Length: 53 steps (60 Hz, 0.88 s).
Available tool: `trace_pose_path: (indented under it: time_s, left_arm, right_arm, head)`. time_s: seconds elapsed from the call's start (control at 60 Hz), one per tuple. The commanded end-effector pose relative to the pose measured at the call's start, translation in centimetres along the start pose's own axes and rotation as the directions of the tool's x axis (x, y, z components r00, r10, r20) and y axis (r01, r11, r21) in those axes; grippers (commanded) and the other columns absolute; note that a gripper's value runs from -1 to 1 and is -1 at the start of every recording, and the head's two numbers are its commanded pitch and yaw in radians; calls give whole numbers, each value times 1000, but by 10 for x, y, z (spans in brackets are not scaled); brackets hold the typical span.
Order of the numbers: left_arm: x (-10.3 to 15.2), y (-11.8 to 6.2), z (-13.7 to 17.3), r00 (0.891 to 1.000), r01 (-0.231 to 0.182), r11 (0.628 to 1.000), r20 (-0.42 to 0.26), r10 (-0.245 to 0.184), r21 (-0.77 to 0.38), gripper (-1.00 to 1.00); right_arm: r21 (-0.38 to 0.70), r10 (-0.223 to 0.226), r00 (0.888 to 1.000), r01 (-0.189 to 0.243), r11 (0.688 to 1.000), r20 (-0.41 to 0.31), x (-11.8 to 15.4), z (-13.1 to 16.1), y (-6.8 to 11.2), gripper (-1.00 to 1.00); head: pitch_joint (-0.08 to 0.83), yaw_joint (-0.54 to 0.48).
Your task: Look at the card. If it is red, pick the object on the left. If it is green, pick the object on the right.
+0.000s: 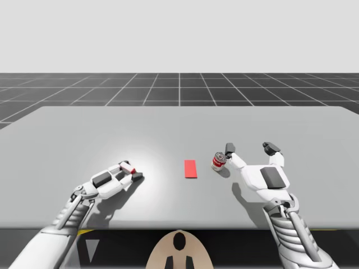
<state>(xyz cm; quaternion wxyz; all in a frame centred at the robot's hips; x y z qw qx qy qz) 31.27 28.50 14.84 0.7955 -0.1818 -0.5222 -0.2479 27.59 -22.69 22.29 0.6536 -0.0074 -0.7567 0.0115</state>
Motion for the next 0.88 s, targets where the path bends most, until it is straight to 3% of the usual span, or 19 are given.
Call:
trace_pose_path:
  time_s: [0.017,0.183,0.35,0.55,0.667,0.733,0.75,0.8,0.883]
  left_arm:
    - [-4,-1,0,1000,2,1000,-8,-2,-6,1000]
    - [-3,-3,0,1000,8,1000,1,-8,9,1000]
    - [12,-9,6,999,30,1000,27,-30,6,1000]
    - [65,-16,28,987,72,997,141,-76,31,1000]
    - [110,-22,51,965,114,991,231,-126,65,1000]
    - [132,-25,62,948,140,987,275,-158,83,1000]
    - [145,-26,69,940,147,985,299,-167,88,1000]
    - [158,-28,76,933,148,984,317,-171,95,1000]
    - [191,-31,91,910,159,979,366,-194,124,1000]
  right_arm:
    - [-2,-19,1000,19,1000,-5,-2,1,4,-1000]
    - [3,-37,999,37,999,-9,-2,1,4,-1000]
    - [27,-65,998,65,997,-26,-2,1,3,-1000]
    - [46,-59,998,61,997,-38,-4,2,1,-1000]
    - [46,-53,998,55,997,-44,-4,2,1,-1000]
    - [47,-52,998,54,997,-46,-5,2,2,-1000]
    - [48,-50,998,52,998,-45,-5,2,2,-1000]
    - [48,-49,998,51,998,-46,-5,2,2,-1000]
    - [50,-47,998,49,998,-45,-5,2,2,-1000]
  head:
    - [475,361]
    - [356,356]
    - [317,352]
    - [306,342]
    - [304,341]
    - [303,340]
    - [302,340]
    - [301,340]
    - [298,340]
